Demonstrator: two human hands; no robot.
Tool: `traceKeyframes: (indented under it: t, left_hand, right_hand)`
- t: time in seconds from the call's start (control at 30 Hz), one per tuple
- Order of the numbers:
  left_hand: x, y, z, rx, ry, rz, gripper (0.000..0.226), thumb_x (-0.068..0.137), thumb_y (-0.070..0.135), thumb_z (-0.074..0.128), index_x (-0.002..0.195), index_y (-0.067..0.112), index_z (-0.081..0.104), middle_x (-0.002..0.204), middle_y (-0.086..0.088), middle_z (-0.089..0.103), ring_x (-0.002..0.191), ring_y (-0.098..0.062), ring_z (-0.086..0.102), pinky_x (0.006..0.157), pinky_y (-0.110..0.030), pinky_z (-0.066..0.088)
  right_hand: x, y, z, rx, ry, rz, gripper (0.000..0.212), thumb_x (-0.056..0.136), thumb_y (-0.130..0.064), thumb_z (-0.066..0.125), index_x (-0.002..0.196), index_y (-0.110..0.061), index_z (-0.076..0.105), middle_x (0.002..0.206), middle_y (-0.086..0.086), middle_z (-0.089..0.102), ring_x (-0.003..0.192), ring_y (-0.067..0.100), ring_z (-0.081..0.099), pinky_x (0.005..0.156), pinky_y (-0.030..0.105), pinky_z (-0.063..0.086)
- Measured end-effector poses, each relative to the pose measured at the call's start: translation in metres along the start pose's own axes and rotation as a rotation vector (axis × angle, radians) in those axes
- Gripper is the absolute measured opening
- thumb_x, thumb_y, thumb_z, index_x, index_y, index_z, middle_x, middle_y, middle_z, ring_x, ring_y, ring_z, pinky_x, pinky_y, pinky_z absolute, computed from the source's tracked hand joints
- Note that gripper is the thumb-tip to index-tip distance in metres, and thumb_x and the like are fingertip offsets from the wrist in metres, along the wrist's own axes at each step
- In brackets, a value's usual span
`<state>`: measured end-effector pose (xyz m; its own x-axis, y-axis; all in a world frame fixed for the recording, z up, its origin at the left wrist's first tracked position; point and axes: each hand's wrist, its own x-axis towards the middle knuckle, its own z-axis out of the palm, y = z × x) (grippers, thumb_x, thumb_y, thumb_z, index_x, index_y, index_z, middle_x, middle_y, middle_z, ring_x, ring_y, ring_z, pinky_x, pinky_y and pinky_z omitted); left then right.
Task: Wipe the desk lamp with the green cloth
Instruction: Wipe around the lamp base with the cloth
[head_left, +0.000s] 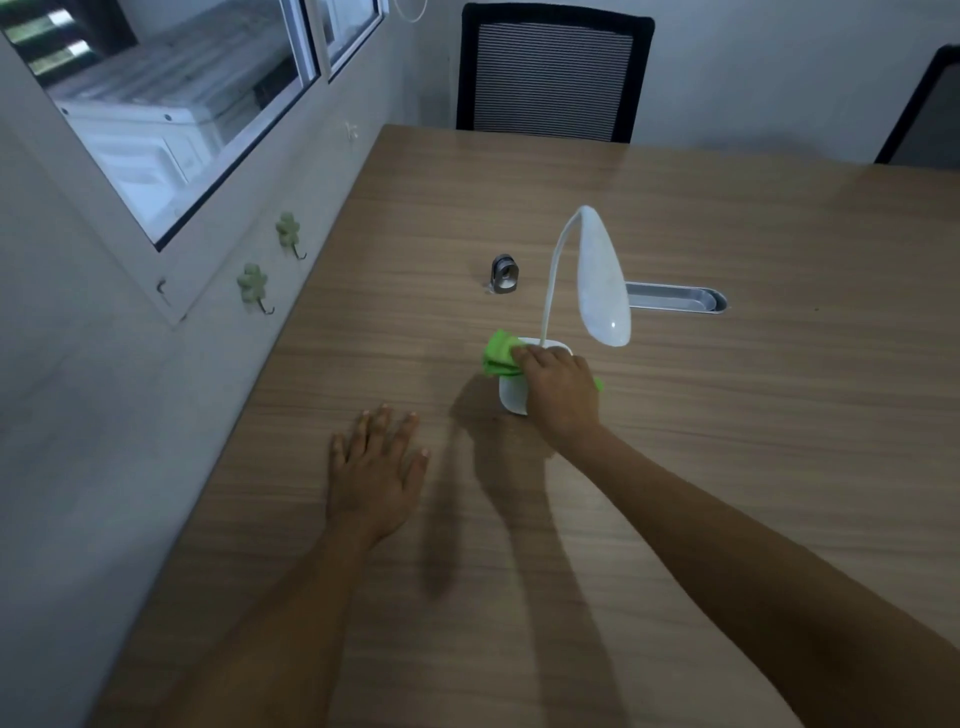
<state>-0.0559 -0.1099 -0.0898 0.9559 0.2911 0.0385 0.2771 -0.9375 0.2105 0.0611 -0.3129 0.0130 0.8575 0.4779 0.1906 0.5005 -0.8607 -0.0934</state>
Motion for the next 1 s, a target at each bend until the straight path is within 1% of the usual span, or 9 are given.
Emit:
traceKeyframes:
  t: [0.1, 0.27, 0.43, 0.53, 0.6, 0.67, 0.83, 0.93, 1.0]
  left_hand:
    - [0.0, 0.0, -0.001, -0.013, -0.004, 0.0, 0.063, 0.086, 0.06, 0.016, 0.145, 0.042, 0.026, 0.159, 0.002, 0.026, 0.148, -0.023, 0.019, 0.117, -0.053, 0.015]
    - [-0.001, 0.001, -0.004, 0.003, 0.005, 0.003, 0.063, 0.086, 0.059, 0.018, 0.145, 0.041, 0.029, 0.158, 0.001, 0.029, 0.148, -0.024, 0.021, 0.116, -0.053, 0.017]
    - [-0.003, 0.004, -0.005, 0.031, 0.021, 0.004, 0.064, 0.086, 0.058, 0.018, 0.146, 0.039, 0.03, 0.157, -0.001, 0.031, 0.146, -0.025, 0.025, 0.115, -0.053, 0.02]
    - [-0.002, 0.004, -0.006, 0.026, -0.001, -0.002, 0.065, 0.085, 0.059, 0.014, 0.146, 0.041, 0.025, 0.159, 0.0, 0.027, 0.148, -0.023, 0.02, 0.117, -0.051, 0.017]
    - [-0.002, 0.003, -0.007, 0.021, -0.006, -0.003, 0.065, 0.085, 0.059, 0.013, 0.147, 0.041, 0.024, 0.16, 0.002, 0.024, 0.149, -0.022, 0.018, 0.117, -0.05, 0.015]
    - [-0.003, 0.004, -0.008, 0.015, -0.007, -0.002, 0.065, 0.085, 0.059, 0.013, 0.146, 0.041, 0.025, 0.16, 0.002, 0.024, 0.149, -0.022, 0.017, 0.118, -0.05, 0.015]
    - [-0.003, 0.004, -0.009, 0.021, 0.003, 0.003, 0.063, 0.087, 0.058, 0.016, 0.146, 0.04, 0.026, 0.16, 0.001, 0.025, 0.148, -0.022, 0.019, 0.117, -0.051, 0.016]
    - [-0.003, 0.004, -0.009, 0.025, -0.015, -0.002, 0.063, 0.087, 0.058, 0.015, 0.147, 0.041, 0.023, 0.16, 0.001, 0.023, 0.149, -0.022, 0.017, 0.117, -0.05, 0.014]
    - [-0.003, 0.005, -0.009, 0.027, -0.007, -0.004, 0.066, 0.085, 0.058, 0.012, 0.147, 0.04, 0.023, 0.16, 0.001, 0.024, 0.148, -0.023, 0.018, 0.117, -0.05, 0.014]
  right_hand:
    - [0.014, -0.008, 0.007, -0.08, -0.102, 0.082, 0.039, 0.094, -0.007, 0.039, 0.133, -0.006, 0.041, 0.131, 0.015, 0.056, 0.12, 0.033, 0.047, 0.094, 0.043, 0.039]
    - [0.002, -0.036, 0.019, -0.1, -0.164, 0.029, 0.03, 0.09, 0.0, 0.039, 0.117, 0.0, 0.052, 0.116, 0.018, 0.06, 0.114, 0.035, 0.048, 0.09, 0.043, 0.041]
    - [-0.016, -0.05, 0.01, -0.122, -0.046, -0.051, 0.018, 0.077, 0.002, 0.062, 0.093, -0.003, 0.068, 0.085, 0.014, 0.073, 0.084, 0.033, 0.064, 0.069, 0.037, 0.053]
    - [0.004, -0.038, 0.003, -0.008, -0.018, -0.049, 0.026, 0.083, 0.007, 0.05, 0.106, 0.005, 0.062, 0.101, 0.023, 0.069, 0.098, 0.039, 0.058, 0.078, 0.044, 0.048]
    - [0.02, -0.027, 0.001, -0.016, -0.019, 0.014, 0.03, 0.087, 0.004, 0.045, 0.115, 0.004, 0.057, 0.111, 0.023, 0.066, 0.107, 0.038, 0.052, 0.085, 0.044, 0.044]
    - [0.028, -0.023, 0.003, -0.061, -0.061, 0.082, 0.028, 0.09, 0.001, 0.042, 0.114, 0.001, 0.056, 0.113, 0.02, 0.065, 0.111, 0.035, 0.049, 0.086, 0.042, 0.043]
    - [0.019, -0.044, 0.015, -0.068, -0.169, 0.043, 0.027, 0.09, 0.0, 0.04, 0.108, 0.003, 0.059, 0.107, 0.022, 0.066, 0.115, 0.036, 0.047, 0.086, 0.044, 0.042]
    - [0.002, -0.063, 0.014, -0.12, -0.11, -0.018, 0.016, 0.084, -0.002, 0.054, 0.092, -0.003, 0.067, 0.089, 0.016, 0.072, 0.102, 0.033, 0.057, 0.076, 0.037, 0.048]
    - [-0.002, -0.068, 0.012, -0.109, -0.08, -0.045, 0.015, 0.084, -0.002, 0.054, 0.093, -0.005, 0.066, 0.088, 0.016, 0.073, 0.101, 0.033, 0.057, 0.077, 0.038, 0.049]
